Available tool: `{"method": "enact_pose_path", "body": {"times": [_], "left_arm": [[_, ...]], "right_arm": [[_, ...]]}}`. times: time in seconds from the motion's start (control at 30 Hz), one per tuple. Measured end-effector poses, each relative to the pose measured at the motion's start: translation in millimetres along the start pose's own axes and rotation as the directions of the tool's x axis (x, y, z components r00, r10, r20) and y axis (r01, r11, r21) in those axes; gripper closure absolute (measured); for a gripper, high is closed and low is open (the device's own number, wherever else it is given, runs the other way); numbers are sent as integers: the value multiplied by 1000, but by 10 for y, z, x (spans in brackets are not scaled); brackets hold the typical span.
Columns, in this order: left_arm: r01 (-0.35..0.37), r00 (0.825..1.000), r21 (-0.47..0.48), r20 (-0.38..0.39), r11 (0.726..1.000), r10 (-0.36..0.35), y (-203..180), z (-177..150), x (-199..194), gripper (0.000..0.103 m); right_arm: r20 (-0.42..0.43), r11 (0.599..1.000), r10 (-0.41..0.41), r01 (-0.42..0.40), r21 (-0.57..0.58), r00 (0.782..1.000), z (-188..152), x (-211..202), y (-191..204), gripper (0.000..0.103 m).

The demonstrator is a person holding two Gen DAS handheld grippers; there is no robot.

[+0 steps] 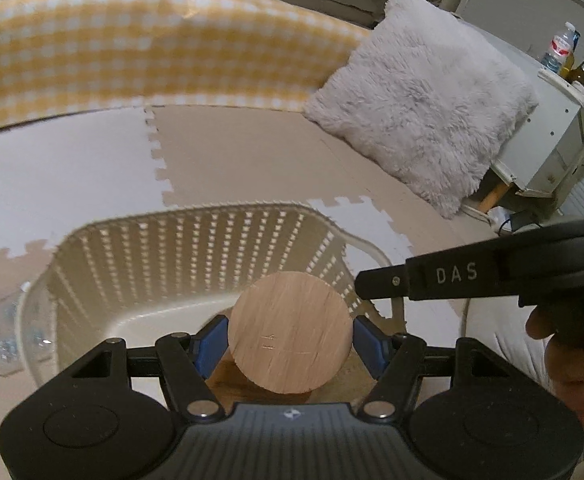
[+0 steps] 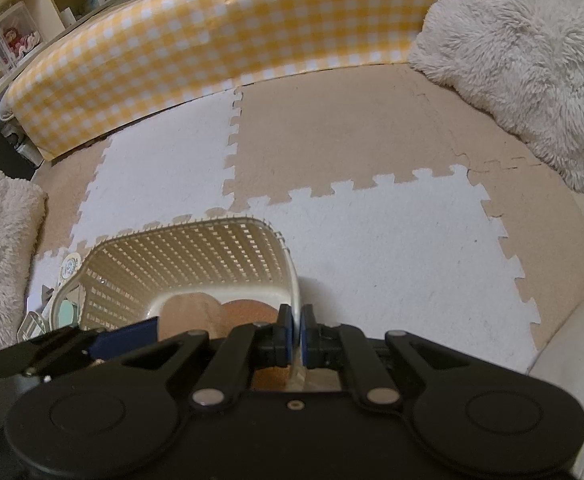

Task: Organize rigid objects
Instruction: 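Carry the wooden coaster with the left tool into the basket and release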

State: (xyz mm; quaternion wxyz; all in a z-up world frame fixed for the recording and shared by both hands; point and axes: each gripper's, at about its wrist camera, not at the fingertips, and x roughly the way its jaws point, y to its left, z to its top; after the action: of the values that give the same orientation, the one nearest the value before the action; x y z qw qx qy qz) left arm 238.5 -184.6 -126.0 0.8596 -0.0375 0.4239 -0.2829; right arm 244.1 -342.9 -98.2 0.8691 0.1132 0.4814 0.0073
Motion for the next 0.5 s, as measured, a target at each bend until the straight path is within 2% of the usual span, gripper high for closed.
{"method": "enact_pose_path", "body": {"times": [0.5], "left_arm": [[39, 998, -23, -57, 999, -41, -60, -37, 102, 33]], "right_arm": [[-4, 1000, 0, 0, 0, 1000, -3, -10, 6, 98]]}}
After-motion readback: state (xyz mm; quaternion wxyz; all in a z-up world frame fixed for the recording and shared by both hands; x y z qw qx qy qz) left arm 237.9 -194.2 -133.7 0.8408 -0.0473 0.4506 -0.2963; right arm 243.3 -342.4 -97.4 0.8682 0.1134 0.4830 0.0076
